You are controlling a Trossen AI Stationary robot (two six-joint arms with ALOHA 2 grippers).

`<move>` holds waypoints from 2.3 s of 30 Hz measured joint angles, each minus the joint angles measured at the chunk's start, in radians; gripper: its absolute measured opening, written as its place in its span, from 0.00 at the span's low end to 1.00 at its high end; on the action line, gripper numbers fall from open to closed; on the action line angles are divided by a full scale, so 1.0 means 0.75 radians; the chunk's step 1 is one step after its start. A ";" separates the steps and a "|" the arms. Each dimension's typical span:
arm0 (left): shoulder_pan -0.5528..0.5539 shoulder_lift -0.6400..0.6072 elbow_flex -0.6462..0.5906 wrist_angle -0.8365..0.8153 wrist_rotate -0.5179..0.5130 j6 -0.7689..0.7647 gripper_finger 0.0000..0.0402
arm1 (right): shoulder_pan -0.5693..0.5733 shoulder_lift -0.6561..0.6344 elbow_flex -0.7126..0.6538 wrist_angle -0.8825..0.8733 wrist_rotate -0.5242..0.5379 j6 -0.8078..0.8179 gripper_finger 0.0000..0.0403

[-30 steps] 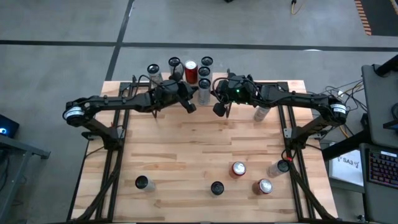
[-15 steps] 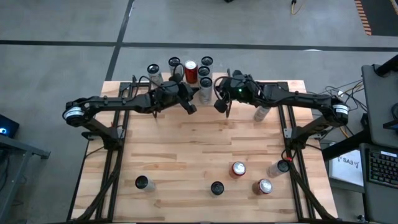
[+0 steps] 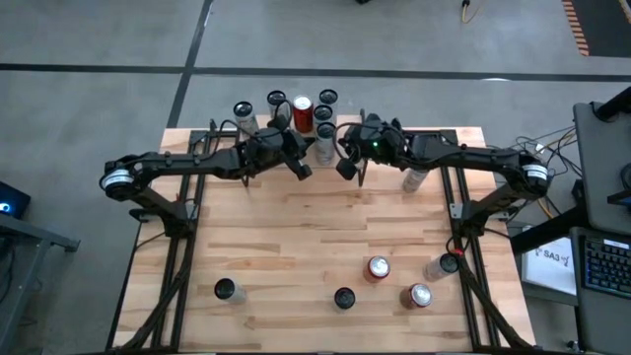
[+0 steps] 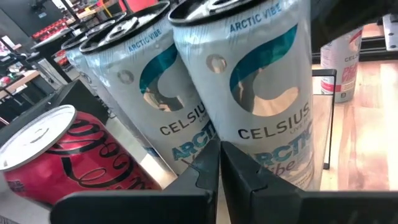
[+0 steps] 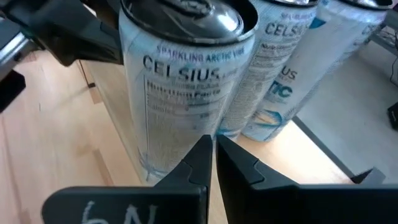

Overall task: Place canned beverage on shelf
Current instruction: Put the white soda can aligned with the other white soda cans on the shelf, then adjust the white soda can

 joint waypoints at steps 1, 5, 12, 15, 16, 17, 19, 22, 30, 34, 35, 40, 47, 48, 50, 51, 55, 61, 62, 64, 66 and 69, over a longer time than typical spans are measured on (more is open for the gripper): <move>0.000 0.000 0.000 0.001 0.000 0.002 0.00 | 0.000 0.006 0.000 0.006 0.000 -0.001 0.03; -0.001 0.000 0.000 0.010 0.000 0.025 0.00 | 0.000 0.019 0.000 0.006 0.000 -0.010 0.03; -0.008 0.000 0.000 0.010 0.003 0.010 0.00 | -0.008 0.019 0.000 0.036 0.012 -0.028 0.03; -0.009 0.000 0.000 0.010 0.010 -0.007 0.00 | -0.021 0.019 0.000 0.034 0.011 -0.026 0.03; -0.009 0.000 0.000 0.011 0.011 -0.008 0.00 | -0.025 0.019 0.002 0.025 0.010 -0.026 0.03; -0.010 0.000 0.000 0.011 0.002 -0.009 0.00 | -0.027 0.016 0.004 0.007 0.010 -0.026 0.03; -0.010 0.000 0.000 0.010 -0.035 -0.009 0.00 | -0.027 0.006 0.010 -0.029 0.010 -0.025 0.03; -0.010 0.000 0.000 -0.007 -0.074 -0.005 0.00 | -0.026 -0.024 0.023 -0.079 0.006 0.003 0.03; -0.009 0.002 0.000 -0.008 -0.045 0.000 0.00 | -0.025 -0.015 0.026 -0.052 -0.168 0.035 0.03; -0.009 0.002 0.000 0.010 0.000 -0.009 0.00 | -0.027 0.010 0.026 -0.037 -0.163 0.021 0.03; -0.008 0.002 0.000 0.011 0.002 -0.010 0.00 | -0.027 0.011 0.026 -0.036 -0.163 0.021 0.03; -0.010 0.002 0.000 0.010 0.003 -0.010 0.00 | -0.030 0.011 0.026 -0.039 -0.163 0.022 0.03; -0.040 0.002 0.000 0.009 0.008 -0.015 0.00 | -0.032 0.011 0.027 -0.045 -0.076 0.005 0.03; -0.046 0.002 0.000 0.010 0.016 -0.016 0.00 | -0.032 0.011 0.027 -0.042 -0.056 0.004 0.03; -0.054 0.002 0.000 0.010 0.018 -0.021 0.00 | -0.034 0.011 0.028 -0.040 -0.047 0.003 0.03; -0.054 0.002 0.000 0.010 0.018 -0.024 0.00 | -0.036 0.011 0.028 -0.040 -0.048 0.003 0.03; -0.053 0.001 0.000 0.008 -0.019 -0.022 0.00 | -0.037 0.011 0.028 -0.036 -0.058 0.001 0.03; -0.053 -0.009 0.000 -0.006 -0.298 0.057 0.00 | -0.035 0.011 0.028 -0.035 -0.070 0.000 0.03; -0.051 -0.009 0.000 -0.007 -0.322 0.076 0.00 | -0.035 0.011 0.028 -0.035 -0.069 0.000 0.03; -0.050 -0.009 -0.001 -0.008 -0.336 0.096 0.00 | -0.035 0.011 0.028 -0.036 -0.065 -0.004 0.03; -0.050 -0.009 0.000 0.000 -0.336 0.098 0.00 | -0.035 0.011 0.028 -0.036 -0.062 -0.015 0.03; -0.044 0.002 0.000 0.023 -0.334 0.107 0.00 | -0.035 0.011 0.028 -0.039 -0.062 -0.017 0.03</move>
